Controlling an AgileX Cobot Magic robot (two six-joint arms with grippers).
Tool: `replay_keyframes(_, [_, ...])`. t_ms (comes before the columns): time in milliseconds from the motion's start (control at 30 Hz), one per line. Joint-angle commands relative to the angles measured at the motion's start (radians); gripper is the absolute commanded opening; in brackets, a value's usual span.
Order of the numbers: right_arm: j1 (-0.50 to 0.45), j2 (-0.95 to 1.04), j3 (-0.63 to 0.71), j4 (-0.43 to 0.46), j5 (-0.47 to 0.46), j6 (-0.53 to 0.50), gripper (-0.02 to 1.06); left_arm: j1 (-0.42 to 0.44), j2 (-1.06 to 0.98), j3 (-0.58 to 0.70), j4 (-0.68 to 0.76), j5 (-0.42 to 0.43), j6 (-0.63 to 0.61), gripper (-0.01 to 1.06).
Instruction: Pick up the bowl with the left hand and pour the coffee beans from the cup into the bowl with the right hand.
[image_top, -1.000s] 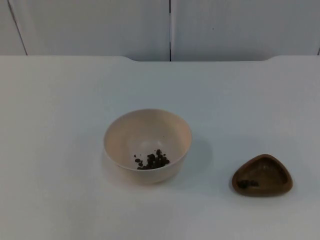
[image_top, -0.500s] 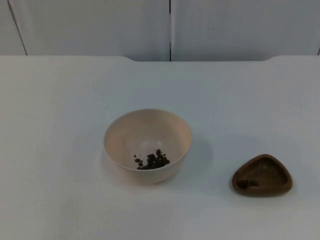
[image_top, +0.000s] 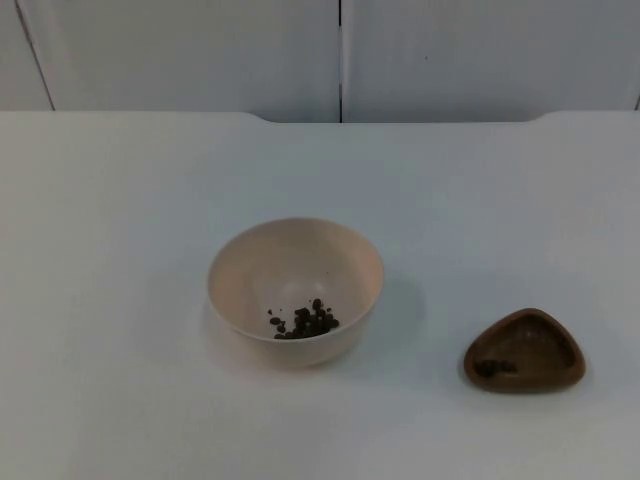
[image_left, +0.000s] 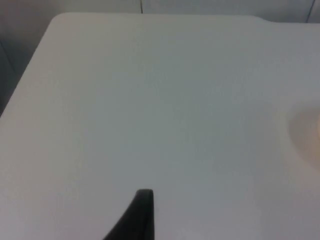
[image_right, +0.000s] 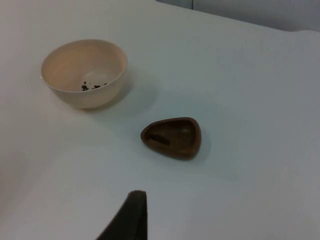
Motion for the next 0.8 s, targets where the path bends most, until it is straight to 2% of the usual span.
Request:
replay_keyframes(0, [-0.004, -0.003, 0.000, -0.003, 0.000, -0.001, 1.05, 0.006, -0.005, 0.003, -0.010, 0.003, 0.000, 1.05])
replay_keyframes(233, [-0.019, -0.003, 0.000, -0.003, 0.000, -0.001, 1.05, 0.006, -0.005, 0.003, -0.010, 0.003, 0.000, 1.05])
replay_keyframes(500, [-0.187, -0.003, 0.000, -0.003, 0.000, -0.001, 1.05, 0.006, -0.005, 0.003, -0.010, 0.003, 0.000, 1.05])
replay_keyframes(767, [-0.304, -0.003, 0.000, -0.003, 0.000, -0.001, 1.05, 0.006, -0.005, 0.003, -0.010, 0.003, 0.000, 1.05])
